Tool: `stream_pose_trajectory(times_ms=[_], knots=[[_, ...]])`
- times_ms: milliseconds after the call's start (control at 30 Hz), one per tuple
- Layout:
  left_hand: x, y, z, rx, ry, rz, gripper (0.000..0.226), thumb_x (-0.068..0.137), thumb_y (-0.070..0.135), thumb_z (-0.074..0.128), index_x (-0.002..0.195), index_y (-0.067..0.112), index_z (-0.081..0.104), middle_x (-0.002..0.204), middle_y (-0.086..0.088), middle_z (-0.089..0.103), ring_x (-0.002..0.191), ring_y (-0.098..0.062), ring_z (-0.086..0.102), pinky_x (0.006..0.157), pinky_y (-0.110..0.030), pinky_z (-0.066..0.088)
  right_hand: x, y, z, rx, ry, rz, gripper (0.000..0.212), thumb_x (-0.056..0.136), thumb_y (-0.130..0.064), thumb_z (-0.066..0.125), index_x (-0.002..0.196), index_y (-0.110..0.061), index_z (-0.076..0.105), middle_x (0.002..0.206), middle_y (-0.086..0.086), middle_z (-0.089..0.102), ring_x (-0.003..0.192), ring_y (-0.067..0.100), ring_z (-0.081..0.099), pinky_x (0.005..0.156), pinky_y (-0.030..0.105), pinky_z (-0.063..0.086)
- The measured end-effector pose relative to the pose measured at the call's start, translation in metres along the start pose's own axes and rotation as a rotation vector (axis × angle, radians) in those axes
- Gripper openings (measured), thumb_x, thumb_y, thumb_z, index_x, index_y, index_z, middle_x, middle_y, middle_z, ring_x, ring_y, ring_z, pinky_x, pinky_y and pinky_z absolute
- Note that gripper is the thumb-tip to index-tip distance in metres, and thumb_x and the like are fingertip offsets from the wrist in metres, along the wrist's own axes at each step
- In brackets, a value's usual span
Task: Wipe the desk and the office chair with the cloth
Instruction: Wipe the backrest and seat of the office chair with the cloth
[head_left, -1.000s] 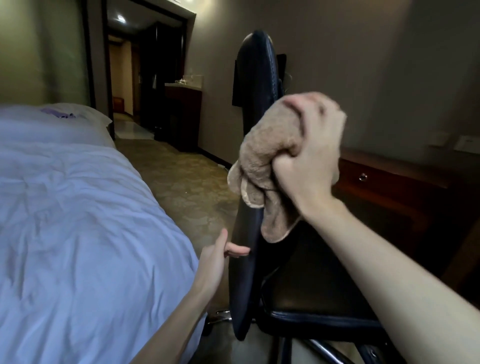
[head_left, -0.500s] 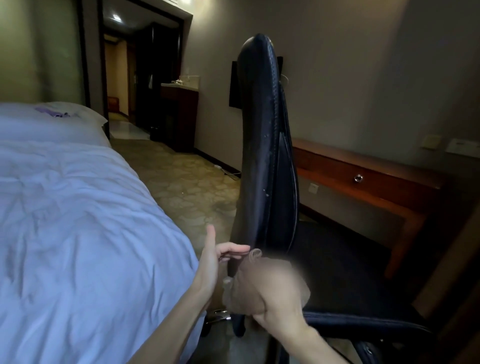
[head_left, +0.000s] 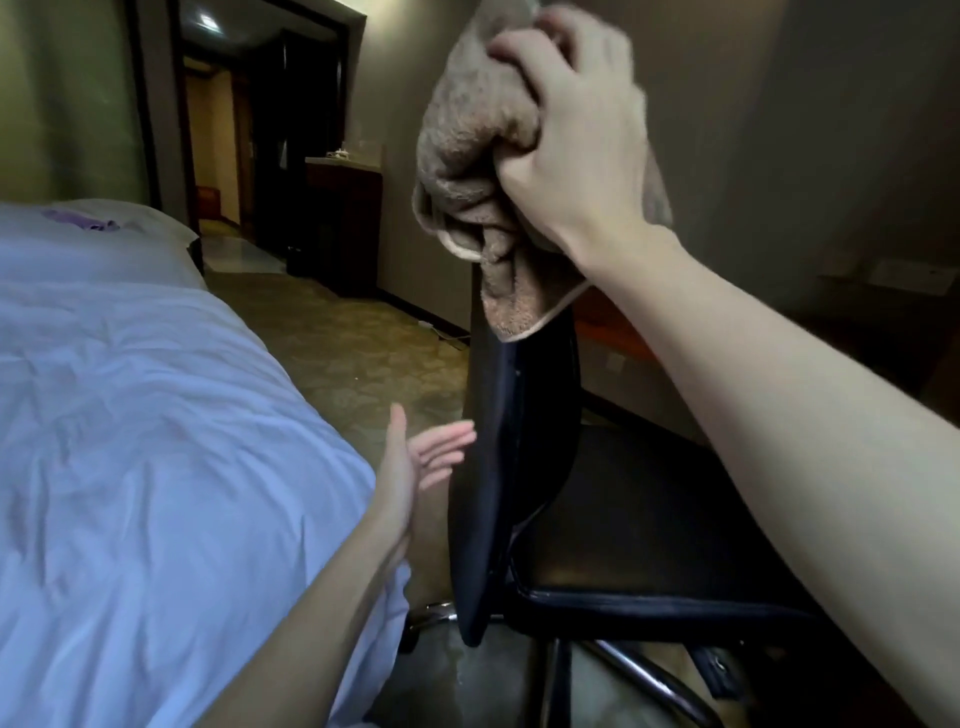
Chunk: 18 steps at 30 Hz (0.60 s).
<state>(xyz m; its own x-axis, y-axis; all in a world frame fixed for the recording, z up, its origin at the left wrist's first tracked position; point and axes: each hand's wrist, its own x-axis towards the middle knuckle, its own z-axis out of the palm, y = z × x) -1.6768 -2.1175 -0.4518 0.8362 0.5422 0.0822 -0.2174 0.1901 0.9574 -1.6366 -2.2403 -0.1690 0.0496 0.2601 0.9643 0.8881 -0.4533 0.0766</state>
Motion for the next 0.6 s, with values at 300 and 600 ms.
stream_pose_trajectory(times_ms=[300,600], knots=[[0.008,-0.003,0.005,-0.195,0.048,-0.002,0.080,0.108,0.055,0.010,0.103,0.012,0.078,0.104,-0.008,0.080,0.098,-0.012,0.074,0.095,-0.030,0.045,-0.189,0.023,0.050,0.095,-0.035,-0.008,0.051,0.076,-0.008,0.075,0.126,-0.011,0.073,0.153,0.014,0.054,0.142,0.036,0.049,0.109,0.049,0.046],[0.006,0.002,-0.012,-0.112,-0.041,-0.027,0.079,0.105,0.065,0.018,0.121,0.015,0.077,0.118,-0.018,0.075,0.109,-0.021,0.074,0.082,-0.025,0.060,-0.346,0.003,0.089,0.128,-0.321,0.085,0.051,0.074,-0.020,0.087,0.124,-0.019,0.076,0.138,0.014,0.042,0.114,0.034,0.047,0.085,0.052,0.049]])
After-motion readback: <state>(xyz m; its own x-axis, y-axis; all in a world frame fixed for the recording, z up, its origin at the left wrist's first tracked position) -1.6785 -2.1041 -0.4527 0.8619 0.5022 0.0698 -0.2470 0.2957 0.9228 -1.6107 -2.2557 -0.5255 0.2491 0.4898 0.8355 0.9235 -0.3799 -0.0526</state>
